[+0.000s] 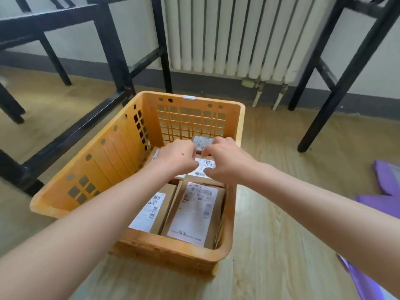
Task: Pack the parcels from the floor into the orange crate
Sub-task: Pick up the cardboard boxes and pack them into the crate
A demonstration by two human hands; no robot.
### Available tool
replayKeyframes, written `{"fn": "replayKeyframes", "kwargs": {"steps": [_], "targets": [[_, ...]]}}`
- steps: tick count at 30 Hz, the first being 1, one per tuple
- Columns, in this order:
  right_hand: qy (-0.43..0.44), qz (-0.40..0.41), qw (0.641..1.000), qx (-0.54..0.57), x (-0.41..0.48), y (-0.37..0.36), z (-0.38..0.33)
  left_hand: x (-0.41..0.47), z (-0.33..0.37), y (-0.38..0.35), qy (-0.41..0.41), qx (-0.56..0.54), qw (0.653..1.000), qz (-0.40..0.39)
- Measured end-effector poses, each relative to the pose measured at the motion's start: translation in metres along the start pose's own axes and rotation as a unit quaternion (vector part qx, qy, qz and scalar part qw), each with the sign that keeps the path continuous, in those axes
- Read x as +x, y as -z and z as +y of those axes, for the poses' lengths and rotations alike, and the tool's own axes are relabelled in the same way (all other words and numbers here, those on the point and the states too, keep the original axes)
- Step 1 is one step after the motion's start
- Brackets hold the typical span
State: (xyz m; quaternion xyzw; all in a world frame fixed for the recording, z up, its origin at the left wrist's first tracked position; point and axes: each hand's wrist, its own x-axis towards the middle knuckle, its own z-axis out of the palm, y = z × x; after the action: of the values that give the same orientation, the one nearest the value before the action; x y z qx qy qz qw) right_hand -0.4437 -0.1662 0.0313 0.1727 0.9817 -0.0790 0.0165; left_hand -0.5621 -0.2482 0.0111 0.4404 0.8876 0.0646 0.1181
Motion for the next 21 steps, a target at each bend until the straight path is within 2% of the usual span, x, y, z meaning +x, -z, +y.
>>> {"fn": "replayKeyframes", "kwargs": {"steps": [3, 6, 9, 12, 16, 21], "targets": [[-0.033, 0.129, 0.990, 0.052, -0.027, 0.021, 0.047, 0.015, 0.058, 0.013, -0.088, -0.023, 0.982, 0.164], [-0.093, 0.173, 0.978, 0.066, -0.069, 0.039, 0.111, 0.021, 0.137, 0.011, -0.199, -0.008, 0.944, 0.264], [-0.161, 0.147, 0.974, 0.062, -0.125, 0.049, 0.183, 0.016, 0.231, -0.008, -0.283, 0.008, 0.931, 0.229], [-0.222, 0.118, 0.966, 0.056, -0.185, 0.053, 0.253, 0.016, 0.326, -0.031, -0.321, 0.035, 0.930, 0.177], [-0.297, 0.097, 0.948, 0.060, -0.262, 0.055, 0.341, 0.008, 0.450, -0.059, -0.329, 0.042, 0.934, 0.135], [-0.373, 0.086, 0.918, 0.102, -0.343, 0.052, 0.419, -0.001, 0.566, -0.095, -0.345, 0.082, 0.933, 0.064]]}}
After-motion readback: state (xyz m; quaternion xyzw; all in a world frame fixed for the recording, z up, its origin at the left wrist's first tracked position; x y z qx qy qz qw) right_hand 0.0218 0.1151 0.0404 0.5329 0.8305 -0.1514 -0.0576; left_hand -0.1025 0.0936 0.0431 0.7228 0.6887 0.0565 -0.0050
